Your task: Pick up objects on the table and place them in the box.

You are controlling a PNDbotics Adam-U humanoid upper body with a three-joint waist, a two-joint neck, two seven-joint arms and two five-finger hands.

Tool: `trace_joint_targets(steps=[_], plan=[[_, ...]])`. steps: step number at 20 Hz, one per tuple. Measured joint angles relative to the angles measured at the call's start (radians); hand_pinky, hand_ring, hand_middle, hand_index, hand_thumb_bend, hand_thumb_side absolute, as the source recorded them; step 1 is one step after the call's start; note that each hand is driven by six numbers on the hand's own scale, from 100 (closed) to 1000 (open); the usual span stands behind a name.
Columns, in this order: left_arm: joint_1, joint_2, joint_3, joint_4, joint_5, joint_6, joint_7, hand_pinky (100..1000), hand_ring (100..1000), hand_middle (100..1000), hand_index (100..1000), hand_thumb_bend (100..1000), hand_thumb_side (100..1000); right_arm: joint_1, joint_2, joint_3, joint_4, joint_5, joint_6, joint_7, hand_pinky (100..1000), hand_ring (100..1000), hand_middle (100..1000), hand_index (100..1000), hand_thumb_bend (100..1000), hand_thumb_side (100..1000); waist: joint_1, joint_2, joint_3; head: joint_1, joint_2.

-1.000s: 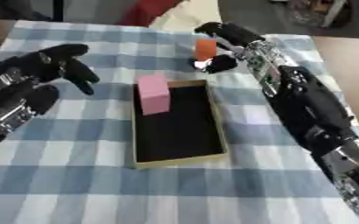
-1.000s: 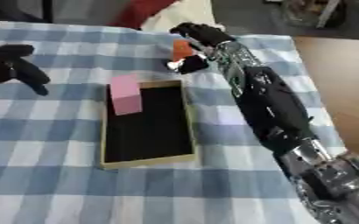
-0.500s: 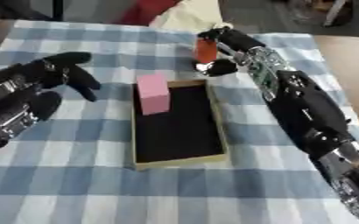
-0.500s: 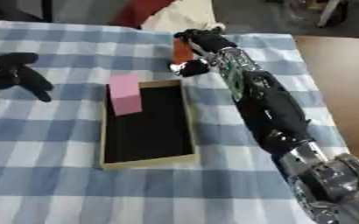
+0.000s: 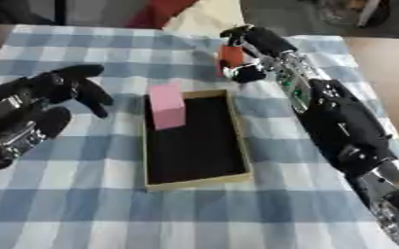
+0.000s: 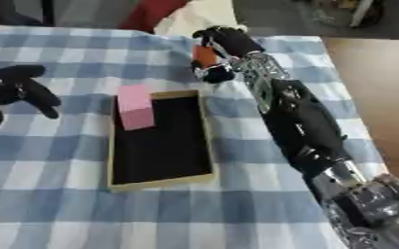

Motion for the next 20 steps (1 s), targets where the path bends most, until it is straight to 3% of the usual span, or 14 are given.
trace_joint_targets(steps=[3, 5, 6, 8, 9, 14, 20], plan=[[0.003, 0.0, 0.0, 0.0, 0.0, 0.001, 0.002, 855, 683, 721, 1000, 100, 875, 0.0, -0.009, 0.018, -0.046, -0.021, -0.017, -0.013, 815, 732, 493, 908, 132, 398, 0.0, 0.0, -0.006, 0.002, 0.0], [0.007, 0.0, 0.002, 0.0, 0.0, 0.001, 0.004, 855, 683, 720, 1000, 100, 874, 0.0, -0.016, 0.028, -0.071, -0.032, -0.025, -0.008, 818, 740, 512, 917, 143, 471, -0.001, 0.0, -0.007, 0.002, 0.0], [0.008, 0.0, 0.004, 0.0, 0.0, 0.002, 0.006, 855, 683, 721, 1000, 100, 874, 0.0, -0.017, 0.033, -0.08, -0.037, -0.027, -0.002, 837, 791, 659, 956, 199, 595, -0.002, 0.0, -0.007, 0.002, 0.0], [0.008, 0.0, 0.006, 0.0, 0.0, 0.003, 0.007, 855, 683, 721, 1000, 100, 875, 0.0, -0.017, 0.038, -0.083, -0.038, -0.022, 0.026, 890, 891, 925, 1000, 250, 695, -0.004, 0.0, -0.006, 0.002, 0.0], [0.008, 0.0, 0.006, 0.0, 0.0, 0.003, 0.007, 855, 683, 721, 1000, 100, 875, 0.001, -0.017, 0.039, -0.08, -0.037, -0.016, 0.047, 905, 915, 977, 1000, 255, 717, -0.004, 0.0, -0.005, 0.001, 0.0], [0.008, 0.0, 0.006, 0.0, 0.0, 0.004, 0.007, 856, 684, 722, 1000, 100, 887, 0.0, -0.017, 0.008, -0.019, -0.015, 0.051, 0.162, 917, 925, 984, 1000, 235, 744, -0.004, 0.0, 0.011, -0.007, -0.01], [0.012, 0.0, 0.006, -0.001, -0.002, 0.002, 0.005, 856, 684, 722, 1000, 100, 898, 0.0, -0.029, -0.034, 0.031, -0.021, 0.091, 0.18, 913, 921, 959, 1000, 217, 755, 0.0, 0.008, 0.024, -0.016, -0.024]])
